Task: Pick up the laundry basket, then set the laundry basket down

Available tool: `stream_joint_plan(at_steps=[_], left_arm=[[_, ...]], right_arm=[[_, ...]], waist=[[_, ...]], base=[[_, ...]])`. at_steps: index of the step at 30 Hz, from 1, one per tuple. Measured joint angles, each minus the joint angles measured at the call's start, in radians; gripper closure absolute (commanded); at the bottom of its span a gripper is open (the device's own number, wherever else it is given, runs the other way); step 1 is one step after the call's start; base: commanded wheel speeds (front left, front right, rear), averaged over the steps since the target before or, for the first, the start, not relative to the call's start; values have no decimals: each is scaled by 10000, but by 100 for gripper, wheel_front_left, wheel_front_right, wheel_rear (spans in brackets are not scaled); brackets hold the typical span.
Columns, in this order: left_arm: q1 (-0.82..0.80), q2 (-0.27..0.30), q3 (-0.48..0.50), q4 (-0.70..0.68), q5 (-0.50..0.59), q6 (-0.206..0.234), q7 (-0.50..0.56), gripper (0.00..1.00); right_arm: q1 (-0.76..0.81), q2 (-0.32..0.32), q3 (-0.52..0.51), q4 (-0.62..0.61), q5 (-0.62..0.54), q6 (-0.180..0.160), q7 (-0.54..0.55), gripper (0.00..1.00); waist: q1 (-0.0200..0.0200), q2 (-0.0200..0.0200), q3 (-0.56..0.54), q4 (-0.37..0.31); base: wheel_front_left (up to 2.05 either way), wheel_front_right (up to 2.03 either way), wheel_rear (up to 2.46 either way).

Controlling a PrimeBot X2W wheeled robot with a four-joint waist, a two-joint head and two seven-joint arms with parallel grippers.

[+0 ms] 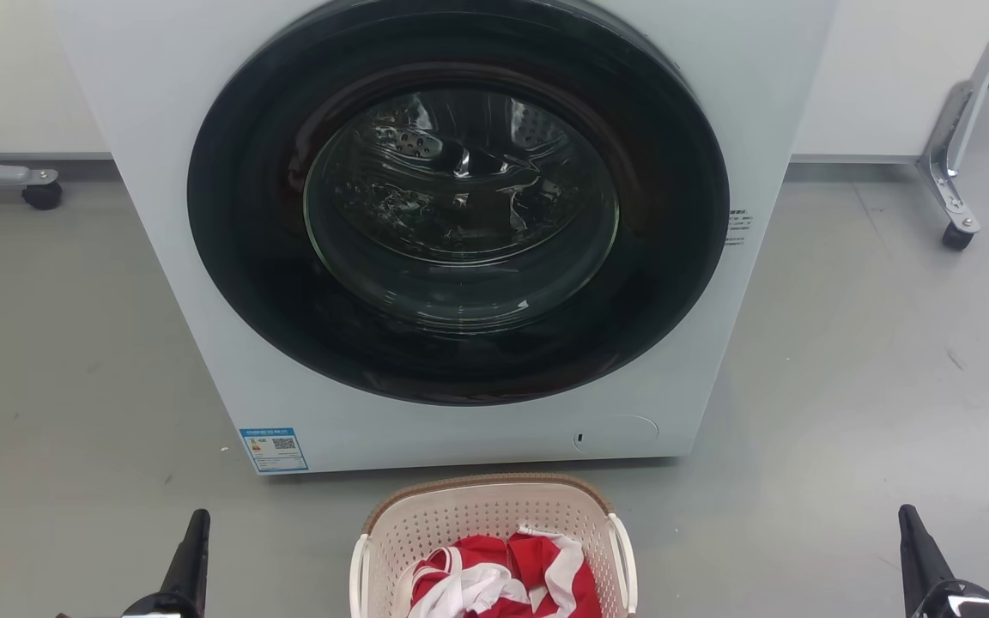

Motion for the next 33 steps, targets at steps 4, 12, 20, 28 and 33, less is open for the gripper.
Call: stream_joint_plan(at_steps=[4, 12, 20, 28, 33], left_arm=[[0, 0, 0, 0, -2, 0, 0, 100], [0, 0, 0, 0, -2, 0, 0, 100], [0, 0, 0, 0, -2, 0, 0, 100], [0, 0, 0, 0, -2, 0, 0, 100], [0, 0, 0, -2, -2, 0, 0, 100]], right_arm=[[0, 0, 0, 0, 0, 0, 0, 100], [0, 0, 0, 0, 0, 0, 0, 100], [0, 0, 0, 0, 0, 0, 0, 100], [0, 0, 0, 0, 0, 0, 0, 100], [0, 0, 0, -2, 0, 0, 0, 100]], waist=[[0, 0, 0, 0], [0, 0, 0, 0], [0, -1, 0, 0], [0, 0, 1, 0], [0, 0, 1, 0]], base=[[0, 0, 0], [0, 0, 0], [0, 0, 0], [0, 0, 0], [0, 0, 0]])
